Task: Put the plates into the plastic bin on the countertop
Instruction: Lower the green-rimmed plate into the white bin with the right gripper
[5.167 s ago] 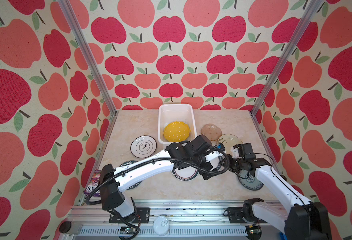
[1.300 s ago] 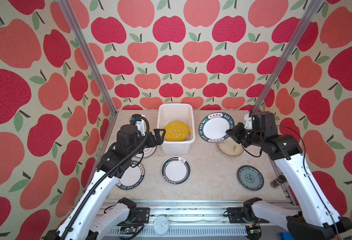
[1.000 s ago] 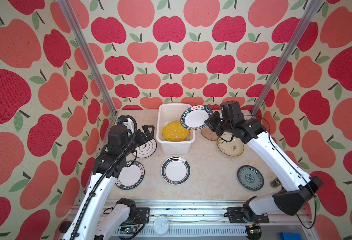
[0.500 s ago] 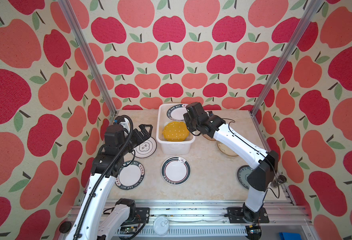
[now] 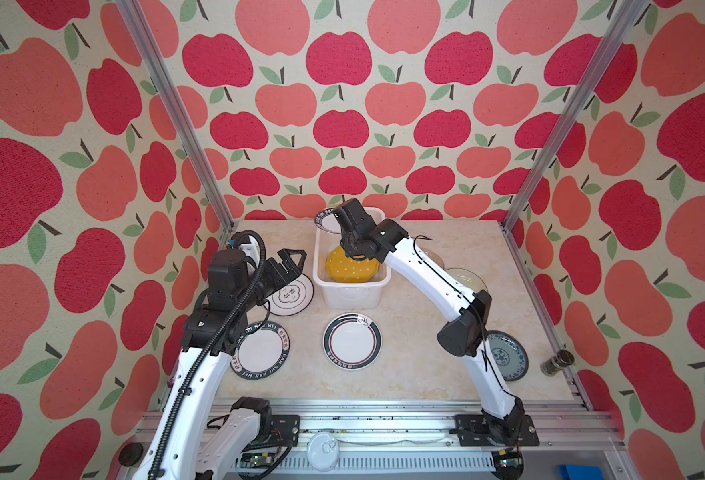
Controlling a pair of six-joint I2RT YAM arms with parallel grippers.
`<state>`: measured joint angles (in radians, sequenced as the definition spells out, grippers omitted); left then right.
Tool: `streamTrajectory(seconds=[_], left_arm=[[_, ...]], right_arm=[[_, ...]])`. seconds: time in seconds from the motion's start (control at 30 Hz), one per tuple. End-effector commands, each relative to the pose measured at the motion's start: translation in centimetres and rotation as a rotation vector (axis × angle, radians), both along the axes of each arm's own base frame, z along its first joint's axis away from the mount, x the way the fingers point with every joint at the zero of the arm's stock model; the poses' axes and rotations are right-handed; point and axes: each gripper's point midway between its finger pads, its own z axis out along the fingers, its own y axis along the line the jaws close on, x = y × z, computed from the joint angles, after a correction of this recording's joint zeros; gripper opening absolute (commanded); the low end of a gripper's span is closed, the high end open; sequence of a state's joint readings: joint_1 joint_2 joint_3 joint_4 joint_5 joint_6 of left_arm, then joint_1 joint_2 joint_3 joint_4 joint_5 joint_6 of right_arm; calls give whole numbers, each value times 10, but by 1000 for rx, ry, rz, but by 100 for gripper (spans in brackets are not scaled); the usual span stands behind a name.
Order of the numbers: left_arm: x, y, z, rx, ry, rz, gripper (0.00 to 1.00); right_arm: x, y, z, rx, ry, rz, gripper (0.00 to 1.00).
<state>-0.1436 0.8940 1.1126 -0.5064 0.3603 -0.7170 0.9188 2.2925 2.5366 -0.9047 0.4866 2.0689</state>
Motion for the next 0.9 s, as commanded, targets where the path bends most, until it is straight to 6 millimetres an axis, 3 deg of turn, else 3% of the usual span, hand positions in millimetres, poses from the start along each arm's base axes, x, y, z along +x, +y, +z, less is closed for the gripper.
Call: streamTrajectory(seconds=[0.0,0.43,0.87], left_arm=[[-11,0,4,7,-15,-22,99],[-17,2,5,52,-27,-41,99],[-15,2,3,67,-16,-46,99]], right_arm=[[-2,-10,-16,64,60,-175,0],[3,-6,-68,89,112,-283,0],[14,-9,-102,69,163,-336,0]])
